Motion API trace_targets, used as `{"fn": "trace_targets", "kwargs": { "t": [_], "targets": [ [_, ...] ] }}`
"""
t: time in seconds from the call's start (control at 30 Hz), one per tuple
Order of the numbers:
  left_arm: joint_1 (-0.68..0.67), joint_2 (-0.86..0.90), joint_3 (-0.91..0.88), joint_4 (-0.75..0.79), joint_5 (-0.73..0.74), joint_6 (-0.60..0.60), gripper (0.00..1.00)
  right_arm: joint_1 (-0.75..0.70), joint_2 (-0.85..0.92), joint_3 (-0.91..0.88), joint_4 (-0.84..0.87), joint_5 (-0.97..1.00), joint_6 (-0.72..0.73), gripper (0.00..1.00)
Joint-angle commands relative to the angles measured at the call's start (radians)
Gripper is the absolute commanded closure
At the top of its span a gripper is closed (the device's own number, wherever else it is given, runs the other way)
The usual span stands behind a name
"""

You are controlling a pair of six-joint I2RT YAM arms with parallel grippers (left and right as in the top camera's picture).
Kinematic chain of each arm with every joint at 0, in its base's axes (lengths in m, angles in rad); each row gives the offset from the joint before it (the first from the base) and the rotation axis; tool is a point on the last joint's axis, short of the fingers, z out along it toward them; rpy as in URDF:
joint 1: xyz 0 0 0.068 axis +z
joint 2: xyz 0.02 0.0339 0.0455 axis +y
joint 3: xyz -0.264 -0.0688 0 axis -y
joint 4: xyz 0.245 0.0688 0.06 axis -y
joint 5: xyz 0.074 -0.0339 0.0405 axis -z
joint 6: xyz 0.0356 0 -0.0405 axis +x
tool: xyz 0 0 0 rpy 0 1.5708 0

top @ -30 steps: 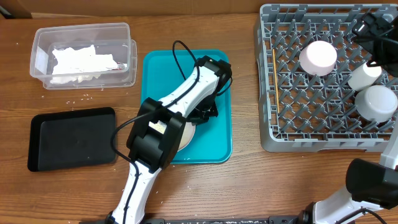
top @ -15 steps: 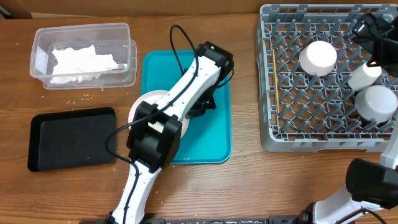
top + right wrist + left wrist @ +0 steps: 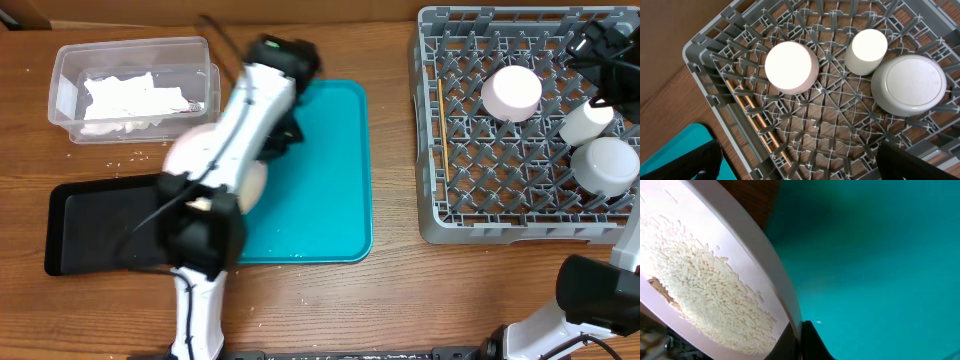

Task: Sort waste into correct bins and load items into the dishwasher
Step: 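Lift the plate and carry it left over the black tray, then tilt the plate with the left gripper to pour rice onto the black tray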

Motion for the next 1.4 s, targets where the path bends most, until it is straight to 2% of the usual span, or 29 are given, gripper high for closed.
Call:
{"fn": "trace_targets", "kwargs": {
  "t": [0.0,0.43,0.97,1.1,1.37],
  "targets": [
    [0.127,-0.098,0.021,-0.008,-0.015,0.013,0.96,-0.003,-0.016,0.014,0.003,0.007,0.004,0.00],
    [0.482,-0.105,0.015,0.005,0.222,0.037,0.96,-0.003,-0.016,0.014,0.003,0.007,0.004,0.00],
    [0.789,-0.105,0.015,0.072,0.603,0.232,0.96,-0.003,-0.016,0.014,0.003,0.007,0.004,0.00],
    [0.879,-0.105,0.015,0.060,0.748,0.314,0.96,-0.003,-0.016,0.014,0.003,0.007,0.004,0.00],
    [0.990,-0.105,0.014,0.060,0.866,0.393,0.96,-0.003,-0.016,0.014,0.003,0.007,0.004,0.00]
  ]
}}
